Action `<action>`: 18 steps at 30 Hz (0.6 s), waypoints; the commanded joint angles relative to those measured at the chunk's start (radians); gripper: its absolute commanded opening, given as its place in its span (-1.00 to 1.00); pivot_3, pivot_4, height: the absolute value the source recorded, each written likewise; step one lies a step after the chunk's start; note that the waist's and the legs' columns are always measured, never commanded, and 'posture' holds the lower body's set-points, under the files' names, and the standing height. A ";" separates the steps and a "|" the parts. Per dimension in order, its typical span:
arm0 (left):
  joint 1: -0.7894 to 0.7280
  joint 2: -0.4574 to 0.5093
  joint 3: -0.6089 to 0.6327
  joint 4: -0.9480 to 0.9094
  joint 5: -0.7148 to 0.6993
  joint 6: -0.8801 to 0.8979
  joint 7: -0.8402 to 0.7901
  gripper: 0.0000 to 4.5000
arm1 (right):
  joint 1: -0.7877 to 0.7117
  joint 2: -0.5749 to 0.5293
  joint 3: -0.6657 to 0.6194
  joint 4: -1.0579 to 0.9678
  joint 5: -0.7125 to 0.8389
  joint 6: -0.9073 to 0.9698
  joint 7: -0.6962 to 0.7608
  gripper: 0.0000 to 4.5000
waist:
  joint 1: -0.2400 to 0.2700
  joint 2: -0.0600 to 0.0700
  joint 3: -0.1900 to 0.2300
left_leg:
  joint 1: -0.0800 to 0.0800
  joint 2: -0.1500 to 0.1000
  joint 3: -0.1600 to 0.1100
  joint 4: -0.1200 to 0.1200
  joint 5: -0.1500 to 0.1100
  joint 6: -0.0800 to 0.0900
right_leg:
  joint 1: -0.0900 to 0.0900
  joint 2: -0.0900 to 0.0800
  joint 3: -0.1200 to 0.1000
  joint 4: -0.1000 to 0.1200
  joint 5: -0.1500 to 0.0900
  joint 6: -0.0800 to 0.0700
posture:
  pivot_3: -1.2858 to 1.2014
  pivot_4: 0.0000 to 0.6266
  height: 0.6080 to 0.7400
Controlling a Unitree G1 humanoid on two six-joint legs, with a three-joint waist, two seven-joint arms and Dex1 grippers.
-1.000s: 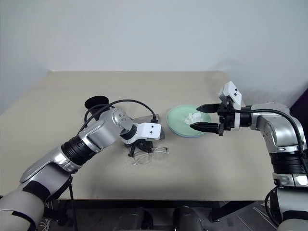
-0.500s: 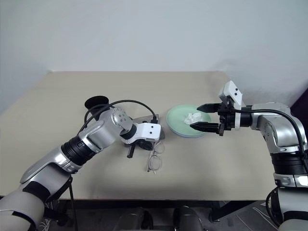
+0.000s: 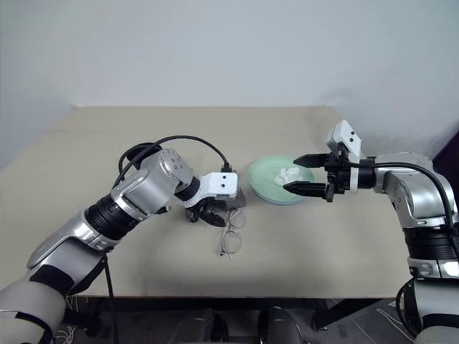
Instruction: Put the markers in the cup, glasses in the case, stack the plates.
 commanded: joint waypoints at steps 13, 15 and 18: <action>-0.101 -0.073 -0.010 -0.102 -0.207 0.516 0.241 0.05 | -0.013 0.005 0.000 -0.036 0.019 0.017 0.000 1.00 | -0.003 0.000 0.000 | 0.000 0.000 -0.001 0.001 0.000 0.001 | 0.000 -0.001 0.002 0.001 0.000 0.000 | 0.03 -1.00 0.88; -0.095 -0.072 -0.015 -0.110 -0.235 0.535 0.273 0.05 | -0.012 0.009 0.001 -0.037 0.020 0.020 0.000 1.00 | -0.003 0.000 0.000 | 0.000 0.000 -0.001 0.001 0.000 0.001 | 0.000 -0.001 0.003 0.002 0.000 0.000 | 0.03 -1.00 0.88; -0.083 -0.067 -0.019 -0.110 -0.269 0.549 0.321 0.05 | -0.008 0.014 0.002 -0.045 0.022 0.025 -0.004 1.00 | -0.003 0.000 0.000 | 0.000 0.000 -0.001 0.001 0.000 0.001 | 0.000 -0.001 0.003 0.002 0.000 0.000 | 0.03 -1.00 0.88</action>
